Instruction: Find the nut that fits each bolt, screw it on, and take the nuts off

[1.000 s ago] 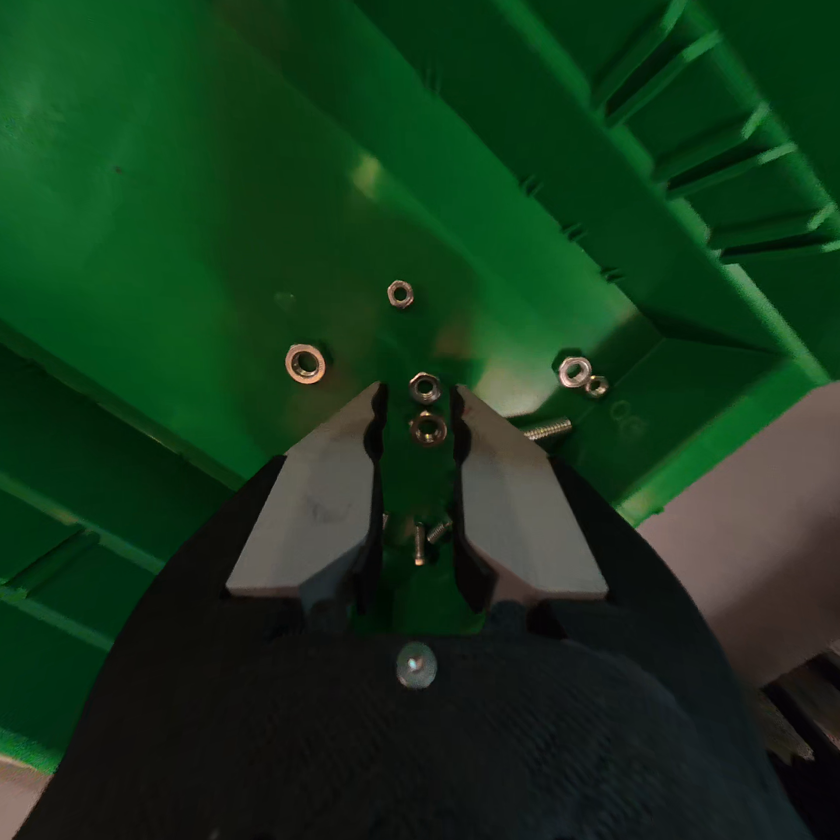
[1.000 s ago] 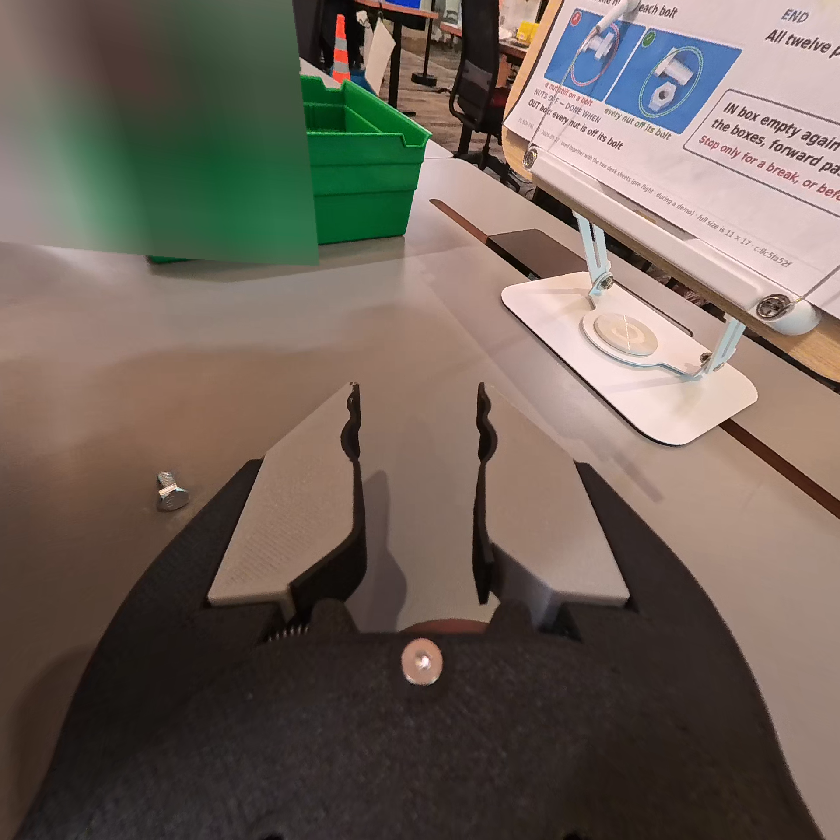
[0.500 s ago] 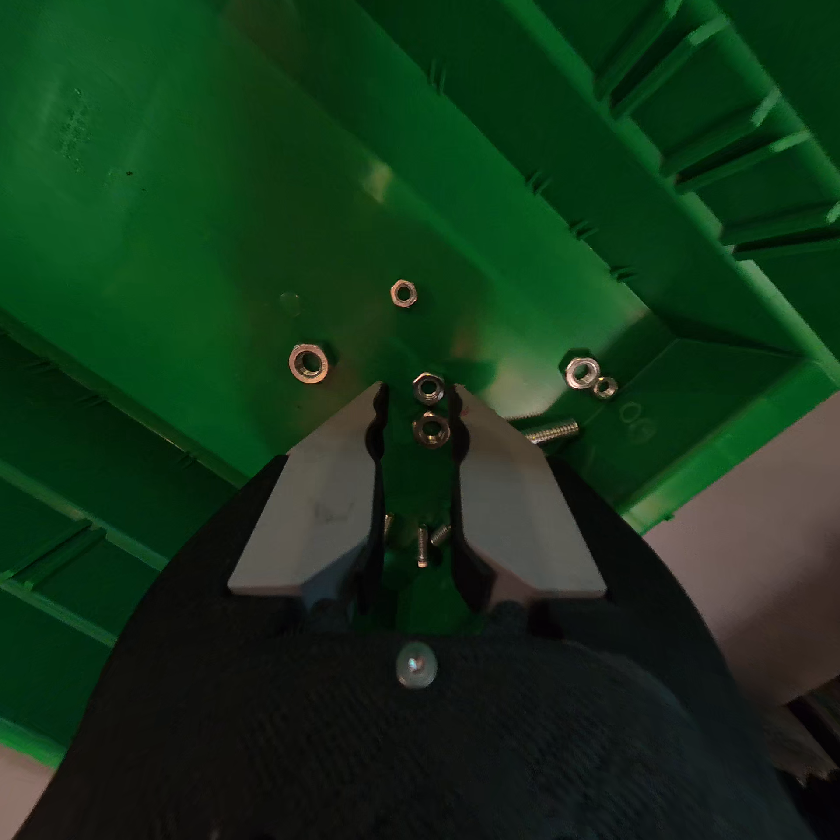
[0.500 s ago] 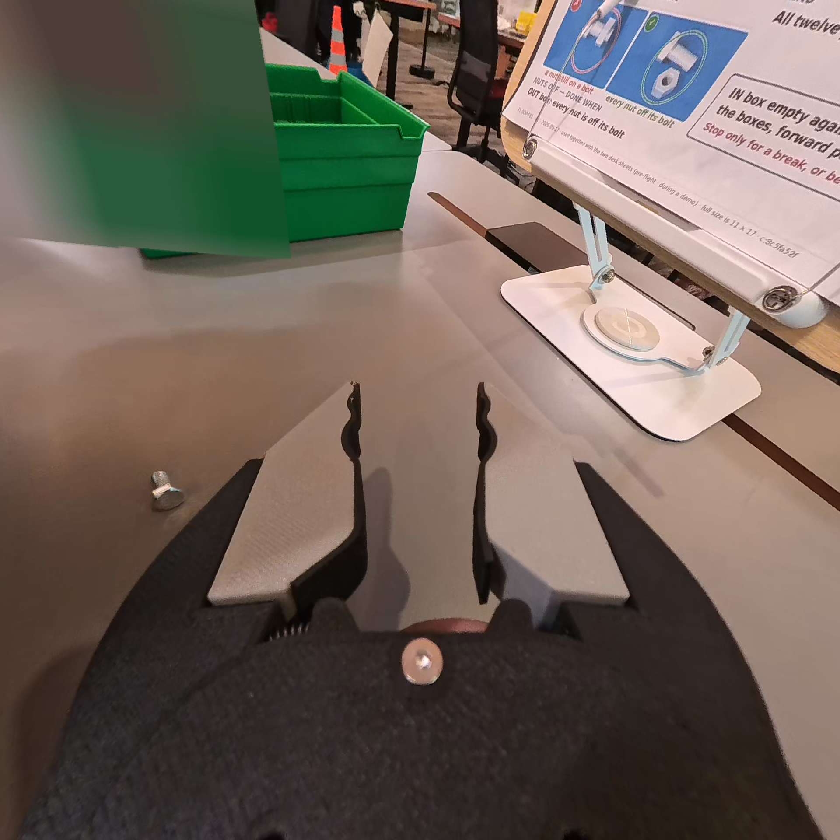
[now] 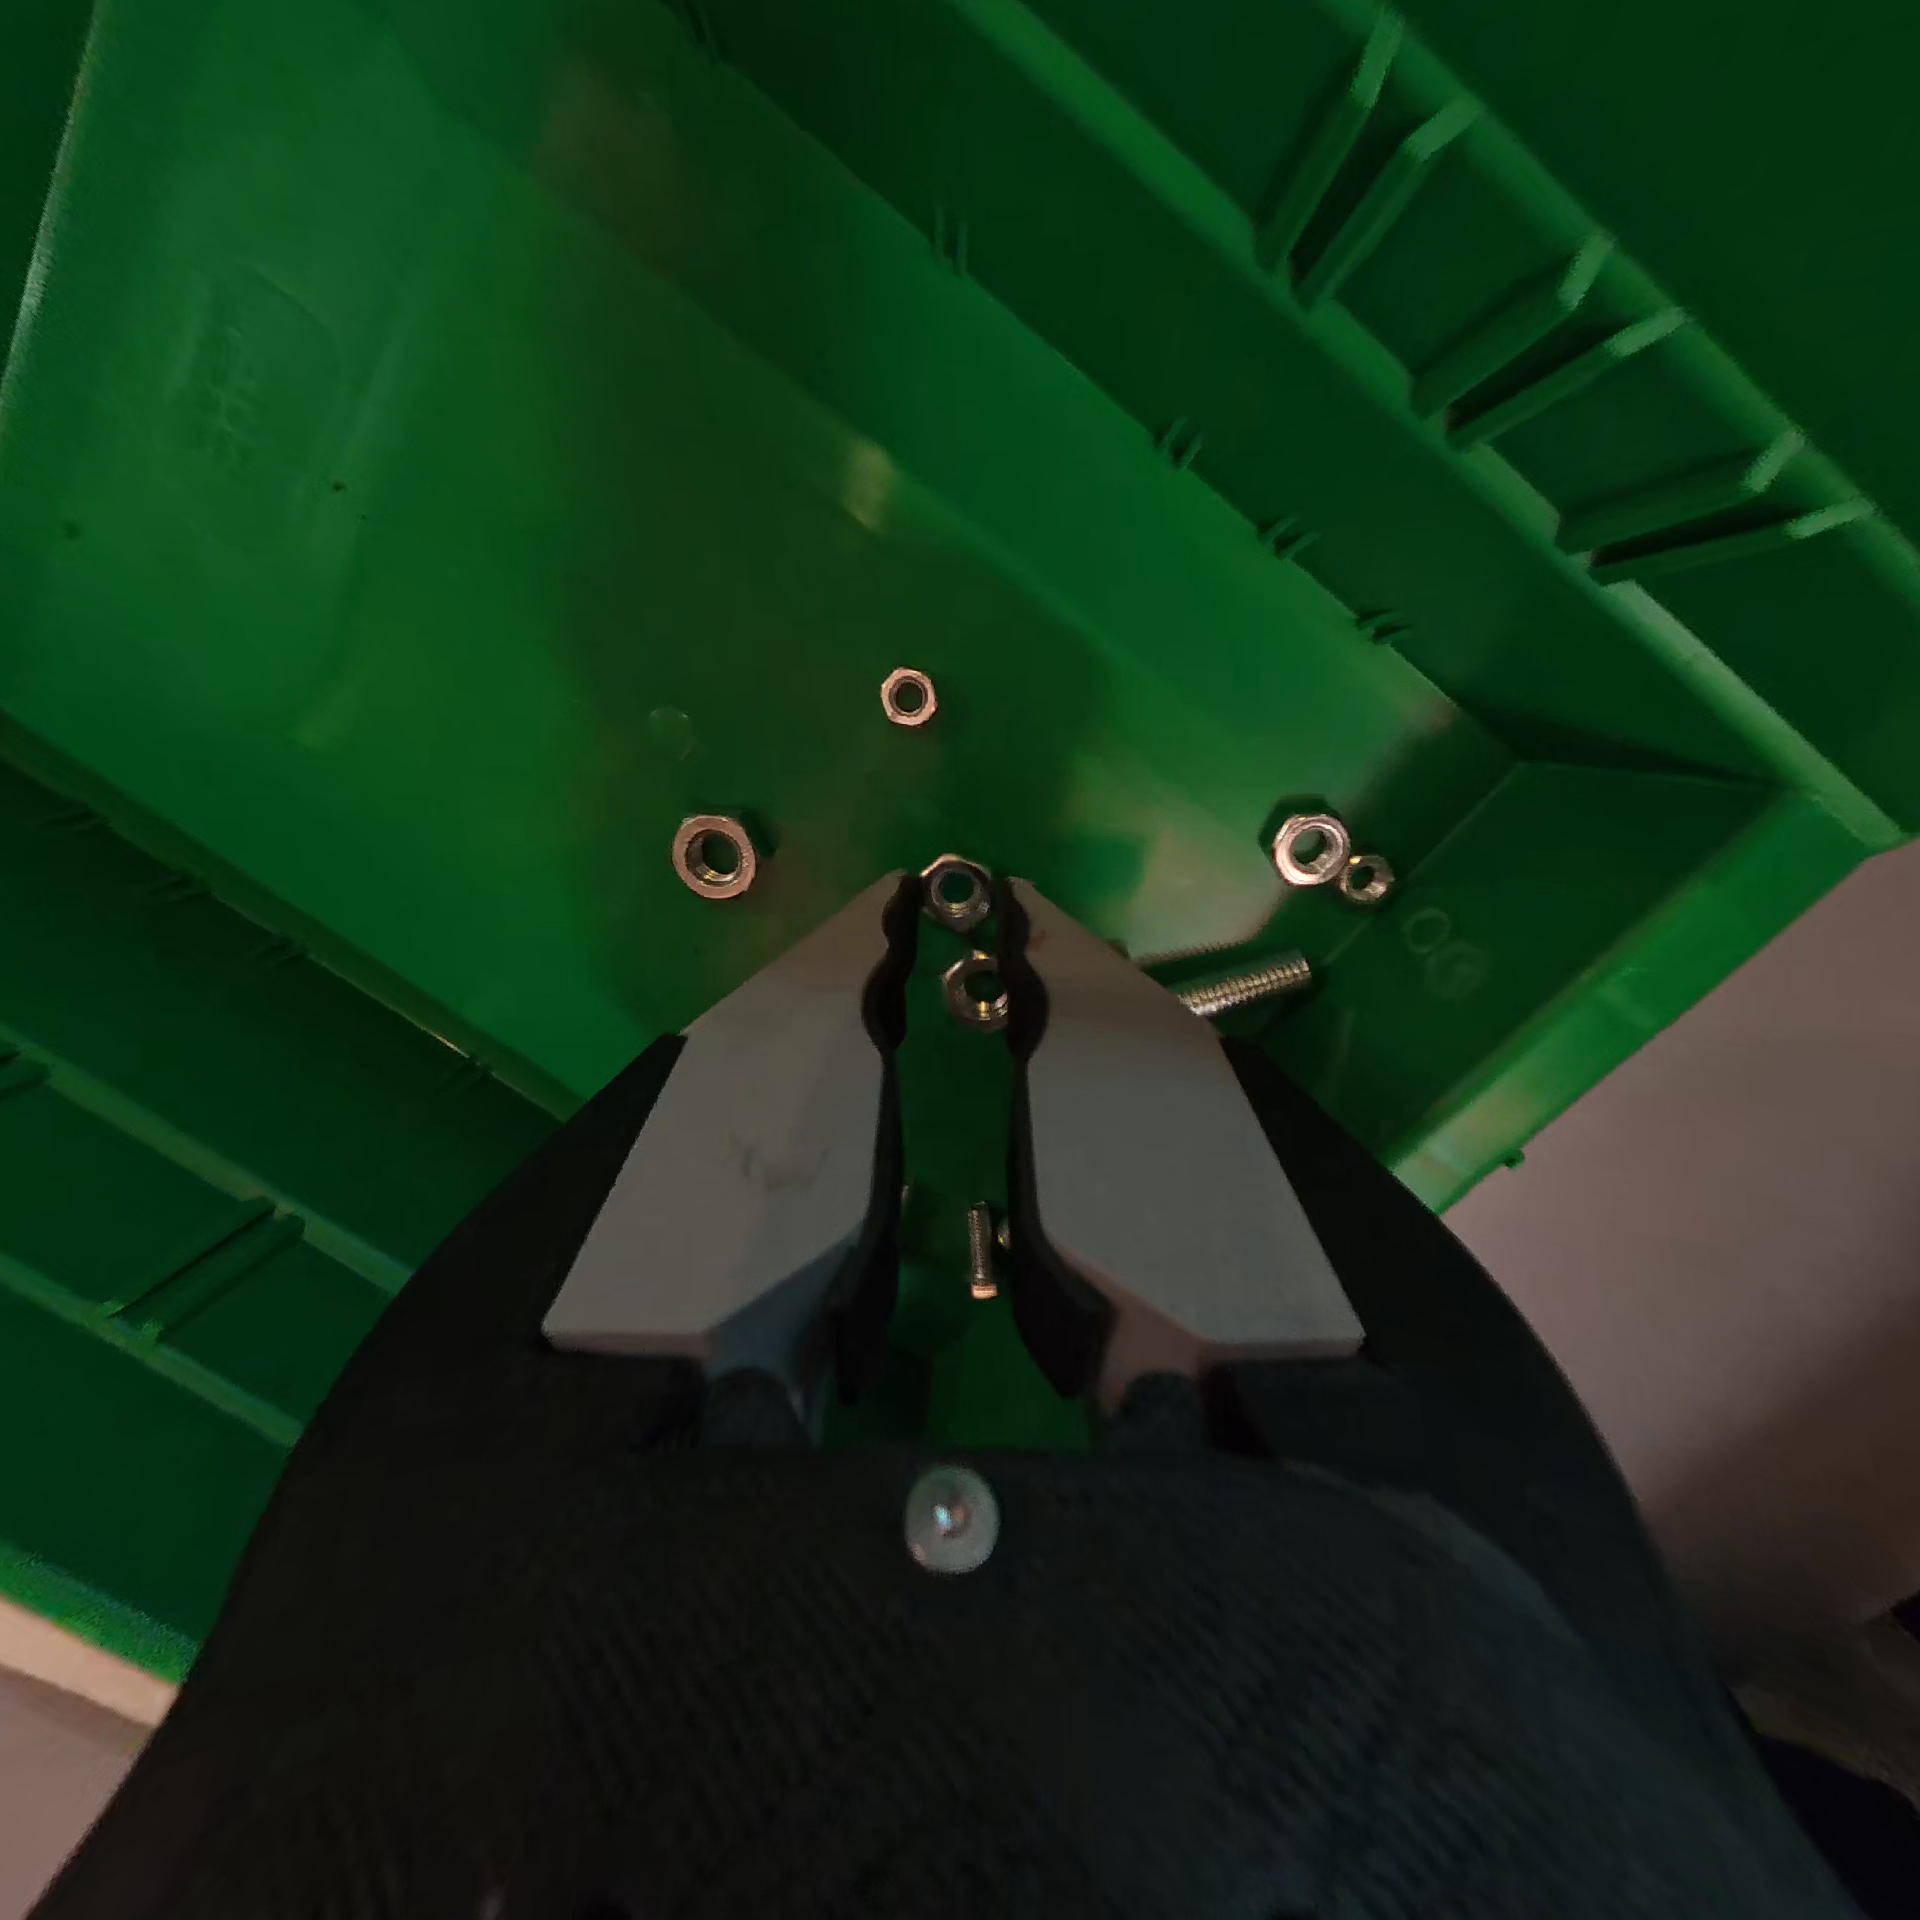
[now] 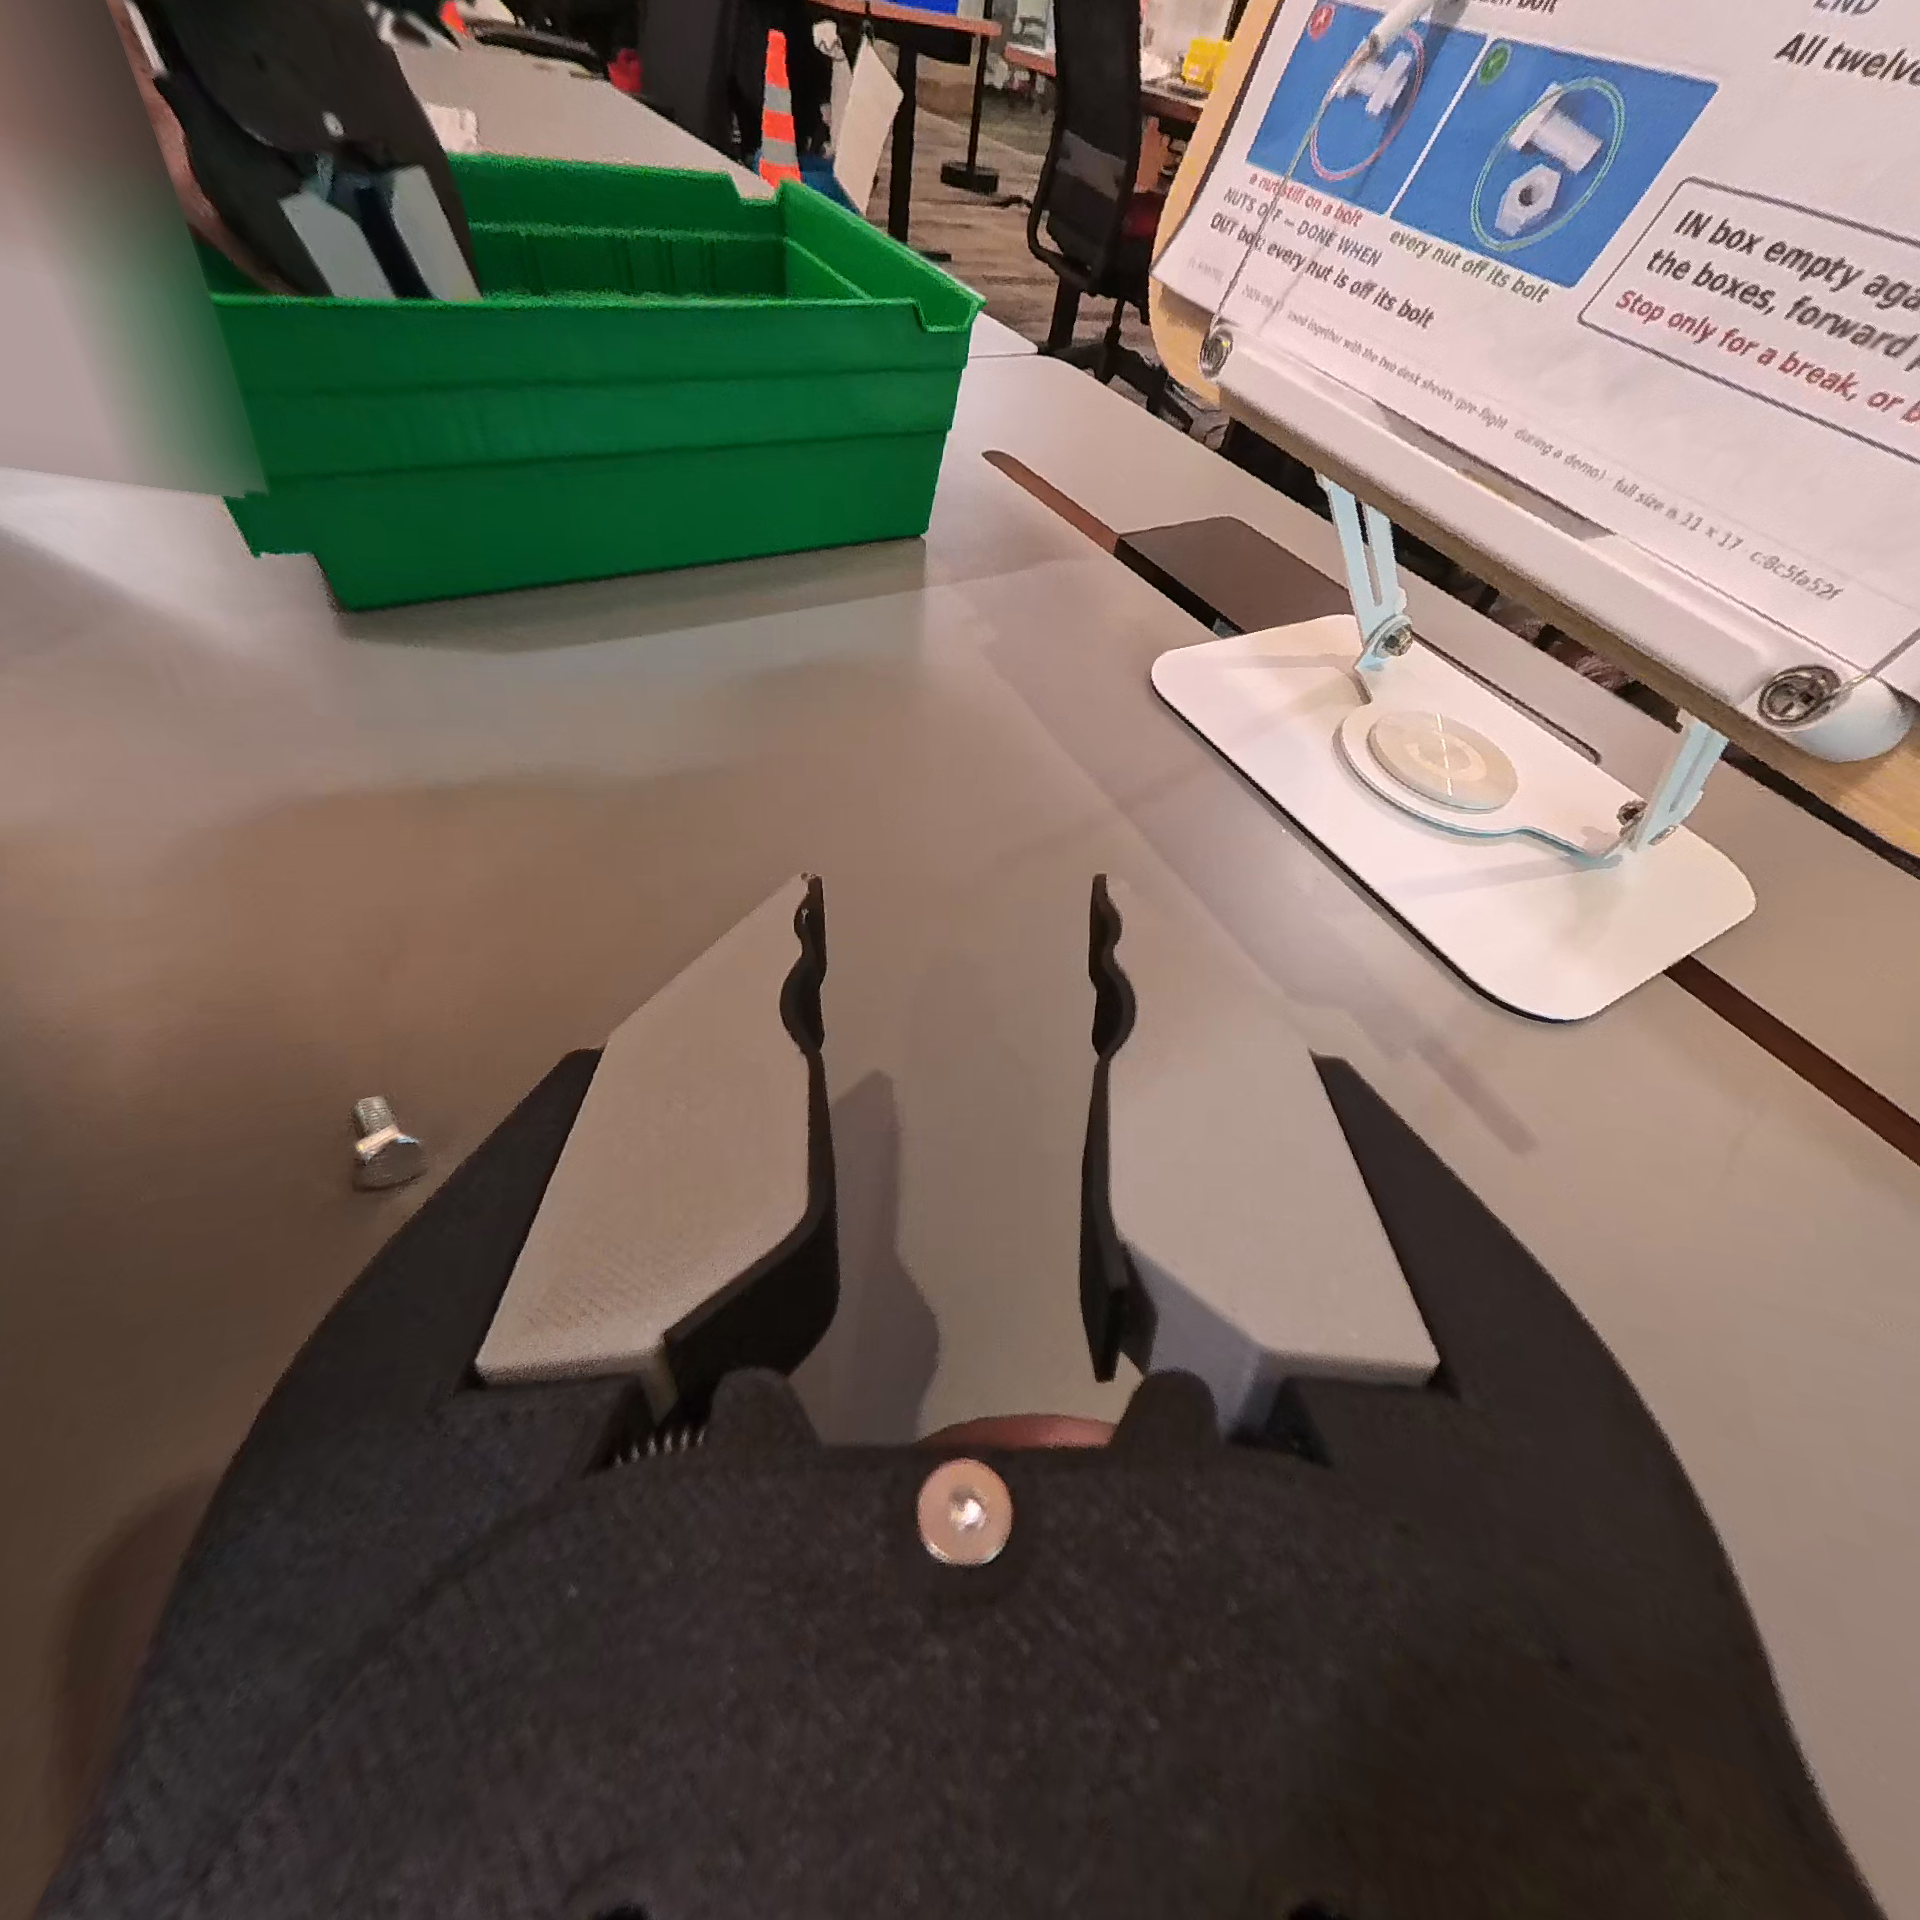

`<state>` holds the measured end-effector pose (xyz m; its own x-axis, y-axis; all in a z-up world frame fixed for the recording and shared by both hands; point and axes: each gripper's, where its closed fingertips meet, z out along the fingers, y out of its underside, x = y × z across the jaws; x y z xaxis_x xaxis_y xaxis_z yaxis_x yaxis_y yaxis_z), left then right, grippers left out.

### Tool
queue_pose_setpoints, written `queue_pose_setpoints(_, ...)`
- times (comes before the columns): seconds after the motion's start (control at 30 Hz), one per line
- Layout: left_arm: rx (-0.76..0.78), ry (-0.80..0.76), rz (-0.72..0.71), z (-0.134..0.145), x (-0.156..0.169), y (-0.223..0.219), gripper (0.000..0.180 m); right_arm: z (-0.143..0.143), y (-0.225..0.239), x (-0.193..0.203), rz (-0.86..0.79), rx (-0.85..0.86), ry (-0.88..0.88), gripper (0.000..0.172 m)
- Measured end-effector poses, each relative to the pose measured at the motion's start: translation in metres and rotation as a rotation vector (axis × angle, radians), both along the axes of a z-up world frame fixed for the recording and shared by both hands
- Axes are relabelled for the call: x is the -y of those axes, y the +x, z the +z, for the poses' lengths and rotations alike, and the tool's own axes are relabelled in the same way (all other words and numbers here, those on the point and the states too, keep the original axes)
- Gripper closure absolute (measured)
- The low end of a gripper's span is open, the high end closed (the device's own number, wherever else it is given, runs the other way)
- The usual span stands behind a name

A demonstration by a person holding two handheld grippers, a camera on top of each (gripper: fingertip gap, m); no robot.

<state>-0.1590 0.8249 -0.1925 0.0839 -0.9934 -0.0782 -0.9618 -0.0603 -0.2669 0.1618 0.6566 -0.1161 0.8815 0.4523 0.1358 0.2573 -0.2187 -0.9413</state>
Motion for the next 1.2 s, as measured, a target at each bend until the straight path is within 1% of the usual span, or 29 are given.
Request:
queue_pose_setpoints(0.03,0.023,0.006,0.003,0.005,0.000,0.002,0.167,0.001,-0.001,0.000,0.003,-0.004,0.002,0.124)
queue_pose_setpoints(0.17,0.130,0.072,0.021,0.034,-0.004,0.008,0.167,0.005,-0.008,0.003,0.034,-0.030,-0.008,0.123)
queue_pose_setpoints(0.23,0.198,0.127,0.016,0.054,-0.002,0.014,0.167,0.003,-0.017,0.006,0.072,-0.034,-0.044,0.123)
queue_pose_setpoints(0.3,0.281,0.182,0.004,0.079,0.007,0.024,0.167,0.001,-0.025,0.010,0.104,-0.017,-0.076,0.122)
queue_pose_setpoints(0.37,0.382,0.249,-0.062,0.107,0.026,0.039,0.167,0.004,-0.037,0.017,0.145,-0.009,-0.091,0.122)
queue_pose_setpoints(0.43,0.494,0.326,-0.127,0.137,0.051,0.060,0.167,0.012,-0.050,0.024,0.196,-0.029,-0.087,0.125)
queue_pose_setpoints(0.5,0.631,0.352,-0.226,0.162,0.089,0.090,0.167,0.024,-0.065,0.034,0.264,-0.073,-0.088,0.134)
queue_pose_setpoints(0.57,0.737,0.366,-0.343,0.174,0.131,0.120,0.167,0.034,-0.078,0.044,0.341,-0.137,-0.114,0.136)
queue_pose_setpoints(0.67,0.848,0.418,-0.473,0.176,0.180,0.161,0.167,0.054,-0.089,0.058,0.444,-0.298,-0.142,0.134)
queue_pose_setpoints(0.73,0.931,0.419,-0.546,0.173,0.212,0.184,0.167,0.065,-0.094,0.067,0.522,-0.434,-0.184,0.137)
queue_pose_setpoints(0.8,0.978,0.401,-0.587,0.166,0.235,0.202,0.167,0.070,-0.094,0.072,0.556,-0.517,-0.216,0.138)
queue_pose_setpoints(0.9,1.017,0.404,-0.615,0.156,0.255,0.220,0.168,0.079,-0.091,0.084,0.606,-0.653,-0.225,0.138)
queue_pose_setpoints(0.97,1.046,0.413,-0.626,0.155,0.264,0.227,0.167,0.080,-0.088,0.090,0.620,-0.722,-0.244,0.137)
queue_pose_setpoints(1.03,1.077,0.400,-0.644,0.155,0.274,0.233,0.167,0.077,-0.086,0.095,0.625,-0.729,-0.258,0.139)
queue_pose_setpoints(1.13,1.096,0.410,-0.640,0.156,0.277,0.241,0.168,0.075,-0.085,0.105,0.649,-0.733,-0.273,0.144)
queue_pose_setpoints(1.2,1.099,0.381,-0.652,0.153,0.281,0.245,0.168,0.080,-0.082,0.108,0.666,-0.783,-0.262,0.151)
